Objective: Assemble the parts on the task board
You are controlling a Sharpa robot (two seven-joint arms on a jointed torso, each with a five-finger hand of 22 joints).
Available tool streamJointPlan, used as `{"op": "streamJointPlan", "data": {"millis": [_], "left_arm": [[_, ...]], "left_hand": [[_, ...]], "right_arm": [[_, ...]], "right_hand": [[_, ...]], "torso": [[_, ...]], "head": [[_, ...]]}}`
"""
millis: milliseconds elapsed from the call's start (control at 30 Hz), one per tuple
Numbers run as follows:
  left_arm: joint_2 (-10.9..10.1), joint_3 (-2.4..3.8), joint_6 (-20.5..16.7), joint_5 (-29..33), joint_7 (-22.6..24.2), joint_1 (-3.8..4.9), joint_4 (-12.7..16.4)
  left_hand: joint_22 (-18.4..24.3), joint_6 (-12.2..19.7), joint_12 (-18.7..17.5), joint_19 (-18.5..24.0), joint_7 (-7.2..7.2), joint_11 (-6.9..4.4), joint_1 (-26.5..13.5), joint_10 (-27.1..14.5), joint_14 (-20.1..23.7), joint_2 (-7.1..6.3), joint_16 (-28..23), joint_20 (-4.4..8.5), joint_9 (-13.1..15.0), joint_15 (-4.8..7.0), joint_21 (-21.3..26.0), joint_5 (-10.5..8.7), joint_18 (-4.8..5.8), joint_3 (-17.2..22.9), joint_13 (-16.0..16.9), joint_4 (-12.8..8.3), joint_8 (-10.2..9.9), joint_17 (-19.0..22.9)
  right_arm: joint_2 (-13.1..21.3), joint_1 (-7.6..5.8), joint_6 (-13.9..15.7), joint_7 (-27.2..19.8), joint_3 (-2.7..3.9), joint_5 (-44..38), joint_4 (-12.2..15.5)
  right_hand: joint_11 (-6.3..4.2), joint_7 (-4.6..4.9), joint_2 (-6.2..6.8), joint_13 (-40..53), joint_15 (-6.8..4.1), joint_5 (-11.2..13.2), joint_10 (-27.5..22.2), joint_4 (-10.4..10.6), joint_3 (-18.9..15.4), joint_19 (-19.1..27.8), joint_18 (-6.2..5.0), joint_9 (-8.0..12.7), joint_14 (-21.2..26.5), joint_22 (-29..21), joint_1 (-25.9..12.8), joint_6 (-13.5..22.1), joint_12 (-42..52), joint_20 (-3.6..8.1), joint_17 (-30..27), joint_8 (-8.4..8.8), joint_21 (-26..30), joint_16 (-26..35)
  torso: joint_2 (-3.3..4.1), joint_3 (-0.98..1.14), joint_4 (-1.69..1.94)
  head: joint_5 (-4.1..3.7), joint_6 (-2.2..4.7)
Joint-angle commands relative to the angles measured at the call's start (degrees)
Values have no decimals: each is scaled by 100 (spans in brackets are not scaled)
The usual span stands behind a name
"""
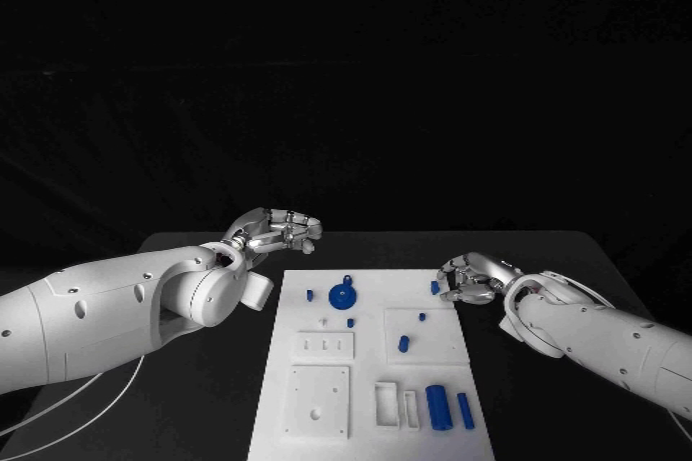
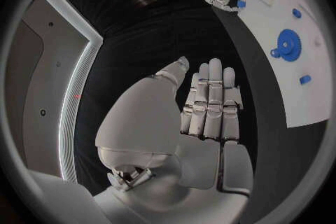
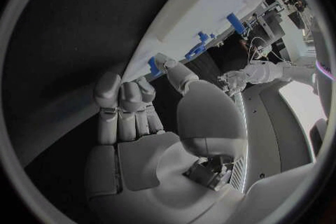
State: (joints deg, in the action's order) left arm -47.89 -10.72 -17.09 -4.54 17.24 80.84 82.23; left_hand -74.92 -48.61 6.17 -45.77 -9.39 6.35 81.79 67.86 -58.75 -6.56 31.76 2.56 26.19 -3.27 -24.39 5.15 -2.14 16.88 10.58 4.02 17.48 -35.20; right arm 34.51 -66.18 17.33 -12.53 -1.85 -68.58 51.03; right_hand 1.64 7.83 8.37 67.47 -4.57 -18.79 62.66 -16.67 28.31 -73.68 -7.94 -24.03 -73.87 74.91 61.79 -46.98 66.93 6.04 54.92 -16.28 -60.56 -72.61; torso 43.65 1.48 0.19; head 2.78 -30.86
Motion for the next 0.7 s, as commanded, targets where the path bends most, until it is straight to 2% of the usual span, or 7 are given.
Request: {"op": "streamJointPlan", "data": {"millis": [33,367,700], "left_arm": [[1,7,53,-17,65,4,25],[-11,8,54,-35,58,5,49],[-14,9,55,-39,57,5,56]], "left_hand": [[-78,-9,-37,26,-33,29,-55,10,46,-5,-23,-12,7,-1,27,-7,26,3,9,-30,-28,9],[-78,-10,-39,27,-33,30,-55,10,46,-6,-23,-12,8,-1,28,-7,27,6,10,-35,-29,9],[-78,-10,-41,28,-34,30,-57,11,47,-6,-24,-13,9,-2,29,-7,27,9,11,-40,-30,9]], "right_arm": [[-21,14,-191,-84,1,6,-12],[-90,44,-207,-91,1,6,-36],[-128,44,-184,-82,1,20,-33]], "right_hand": [[-9,23,-14,-8,-21,-93,-26,-3,41,37,-706,6,16,107,81,-46,-30,-19,8,37,-20,23],[-16,15,-54,-9,-27,-106,-25,2,60,37,-706,3,13,106,89,-73,-26,-24,12,24,-26,25],[-41,-10,-187,-16,-51,144,-21,17,95,37,-706,-3,7,101,-29,-158,-21,-40,26,-13,-39,34]], "torso": [[0,-1,4],[-6,-4,4],[-18,-9,-7]], "head": [[6,-29],[22,-76],[30,-99]]}}
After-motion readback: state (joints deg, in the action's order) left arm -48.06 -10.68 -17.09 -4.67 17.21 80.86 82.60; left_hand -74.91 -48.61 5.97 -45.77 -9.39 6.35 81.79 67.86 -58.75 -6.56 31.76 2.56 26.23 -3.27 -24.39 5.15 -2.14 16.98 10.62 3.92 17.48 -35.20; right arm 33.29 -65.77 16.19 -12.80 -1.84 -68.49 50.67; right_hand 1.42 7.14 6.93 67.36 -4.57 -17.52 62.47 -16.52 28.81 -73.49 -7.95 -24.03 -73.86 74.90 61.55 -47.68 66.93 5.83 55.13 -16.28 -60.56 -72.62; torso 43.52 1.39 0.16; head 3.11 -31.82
